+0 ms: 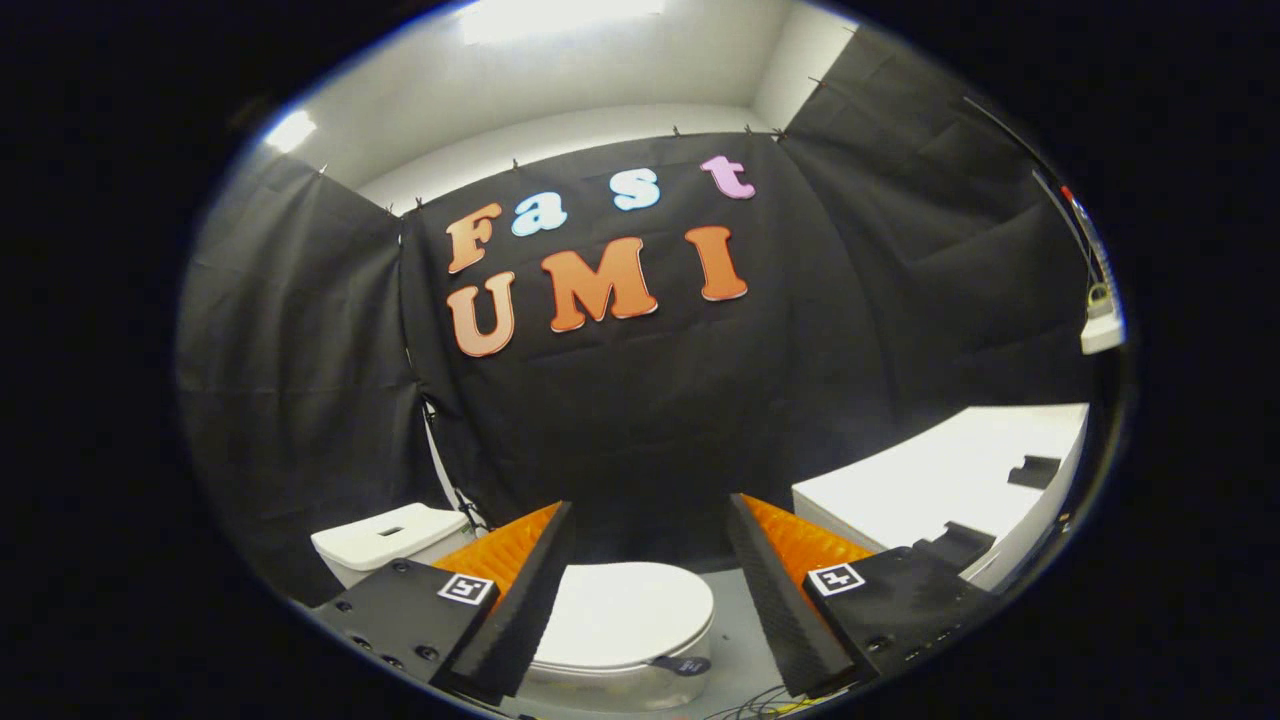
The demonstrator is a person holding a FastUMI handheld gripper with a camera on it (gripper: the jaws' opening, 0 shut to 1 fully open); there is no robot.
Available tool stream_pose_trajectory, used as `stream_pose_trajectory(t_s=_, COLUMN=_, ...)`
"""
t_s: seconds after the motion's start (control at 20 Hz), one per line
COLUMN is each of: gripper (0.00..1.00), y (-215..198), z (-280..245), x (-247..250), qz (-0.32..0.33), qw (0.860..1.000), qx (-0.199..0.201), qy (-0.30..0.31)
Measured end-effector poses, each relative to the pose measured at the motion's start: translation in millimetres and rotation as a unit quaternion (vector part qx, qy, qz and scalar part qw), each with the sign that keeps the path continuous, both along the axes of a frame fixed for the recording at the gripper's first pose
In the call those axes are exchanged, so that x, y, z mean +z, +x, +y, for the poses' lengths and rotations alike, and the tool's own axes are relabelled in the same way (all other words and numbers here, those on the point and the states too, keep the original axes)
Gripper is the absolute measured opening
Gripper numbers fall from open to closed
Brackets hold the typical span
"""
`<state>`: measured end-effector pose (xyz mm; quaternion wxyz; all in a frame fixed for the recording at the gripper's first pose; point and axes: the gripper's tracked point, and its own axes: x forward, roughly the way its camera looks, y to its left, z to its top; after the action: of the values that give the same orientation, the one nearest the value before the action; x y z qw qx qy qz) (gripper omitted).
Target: Open the toilet lid.
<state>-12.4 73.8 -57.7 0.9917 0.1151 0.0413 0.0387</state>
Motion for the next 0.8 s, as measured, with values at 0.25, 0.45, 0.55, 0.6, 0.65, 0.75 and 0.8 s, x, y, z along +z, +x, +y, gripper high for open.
stream_pose_trajectory(t_s=0.25, gripper=0.98, y=11.3, z=6.7, x=-82.7, qz=0.079, qw=0.995, qx=0.005, qy=0.066)
stream_pose_trajectory(t_s=0.45, gripper=0.98, y=13.5, z=-2.9, x=-131.9, qz=0.134, qw=0.984, qx=-0.01, qy=0.116)
stream_pose_trajectory(t_s=0.55, gripper=0.98, y=11.1, z=-6.7, x=-152.3, qz=0.16, qw=0.978, qx=-0.009, qy=0.132)
stream_pose_trajectory(t_s=0.6, gripper=0.98, y=11.0, z=-7.1, x=-163.4, qz=0.176, qw=0.974, qx=-0.004, qy=0.142)
stream_pose_trajectory(t_s=0.65, gripper=0.98, y=12.0, z=-9.1, x=-176.4, qz=0.191, qw=0.97, qx=-0.005, qy=0.152)
stream_pose_trajectory(t_s=0.75, gripper=0.98, y=13.9, z=-16.3, x=-200.9, qz=0.218, qw=0.959, qx=-0.012, qy=0.18)
stream_pose_trajectory(t_s=0.8, gripper=0.98, y=14.0, z=-17.2, x=-211.2, qz=0.228, qw=0.953, qx=-0.016, qy=0.198)
